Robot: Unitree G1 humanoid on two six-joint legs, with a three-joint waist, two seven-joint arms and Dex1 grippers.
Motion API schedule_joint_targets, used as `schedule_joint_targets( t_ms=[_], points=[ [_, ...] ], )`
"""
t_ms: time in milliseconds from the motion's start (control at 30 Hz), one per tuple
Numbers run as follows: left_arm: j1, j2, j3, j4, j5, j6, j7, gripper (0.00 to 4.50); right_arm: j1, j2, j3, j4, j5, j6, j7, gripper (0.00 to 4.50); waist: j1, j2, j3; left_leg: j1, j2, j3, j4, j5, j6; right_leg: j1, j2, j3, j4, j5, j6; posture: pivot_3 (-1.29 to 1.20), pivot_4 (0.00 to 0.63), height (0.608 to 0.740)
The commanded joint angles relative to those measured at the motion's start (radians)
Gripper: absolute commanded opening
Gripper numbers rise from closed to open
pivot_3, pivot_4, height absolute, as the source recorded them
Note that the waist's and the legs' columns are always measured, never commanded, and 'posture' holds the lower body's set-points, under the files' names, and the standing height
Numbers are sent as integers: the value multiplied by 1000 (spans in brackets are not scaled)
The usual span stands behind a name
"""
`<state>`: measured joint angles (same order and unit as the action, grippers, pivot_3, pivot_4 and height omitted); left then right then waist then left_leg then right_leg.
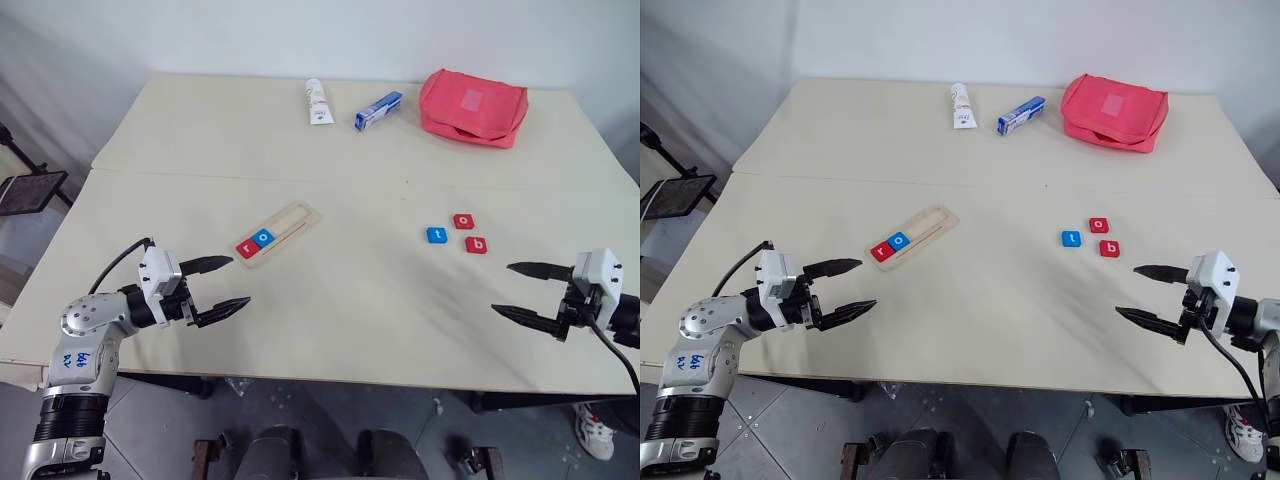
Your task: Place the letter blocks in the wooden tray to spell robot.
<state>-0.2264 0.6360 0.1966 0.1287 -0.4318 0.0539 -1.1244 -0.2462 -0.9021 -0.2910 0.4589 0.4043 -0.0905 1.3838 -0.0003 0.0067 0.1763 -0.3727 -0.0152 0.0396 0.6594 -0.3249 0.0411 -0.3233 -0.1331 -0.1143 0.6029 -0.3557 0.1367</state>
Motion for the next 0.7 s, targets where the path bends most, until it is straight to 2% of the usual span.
schedule_joint_targets(
  t_ms=[33, 267, 467, 600, 700],
  points=[
    [1, 11, 23, -36, -16, -14, 6, 4500, -13, -11, -20, 9, 7, -23, 5, 4479, 0, 0, 0, 0, 0, 0, 0, 0, 0, 0, 0, 0, 0, 0, 0, 0, 150, 740],
    [38, 23, 49, -103, -24, 37, 72, 4500, -40, -8, -9, 32, -1, -25, -2, 4479, 0, 0, 0, 0, 0, 0, 0, 0, 0, 0, 0, 1, 0, 0, 0, 0, 150, 740],
    [171, 129, 139, -234, -55, 171, 97, 4500, -107, 12, 19, 74, -20, -31, -9, 4479, -5, 1, 1, 0, 1, 0, 0, 0, -1, 0, 0, 5, 0, 0, 0, 0, 150, 740],
    [150, 183, 131, -221, -34, 220, 108, 4500, -142, 27, 35, 82, -25, -30, -1, 4479, 2, 2, 2, 0, 1, -1, 3, -1, -1, 1, -1, 7, 0, 0, 0, 0, 150, 740],
    [78, 217, 89, -211, -16, 289, 132, 4500, -154, 34, 52, 66, -20, -24, 11, 4479, 7, 2, 2, -1, 0, -3, 4, -1, 0, 1, -1, 7, 1, 0, 0, 0, 150, 740]
  ],
)
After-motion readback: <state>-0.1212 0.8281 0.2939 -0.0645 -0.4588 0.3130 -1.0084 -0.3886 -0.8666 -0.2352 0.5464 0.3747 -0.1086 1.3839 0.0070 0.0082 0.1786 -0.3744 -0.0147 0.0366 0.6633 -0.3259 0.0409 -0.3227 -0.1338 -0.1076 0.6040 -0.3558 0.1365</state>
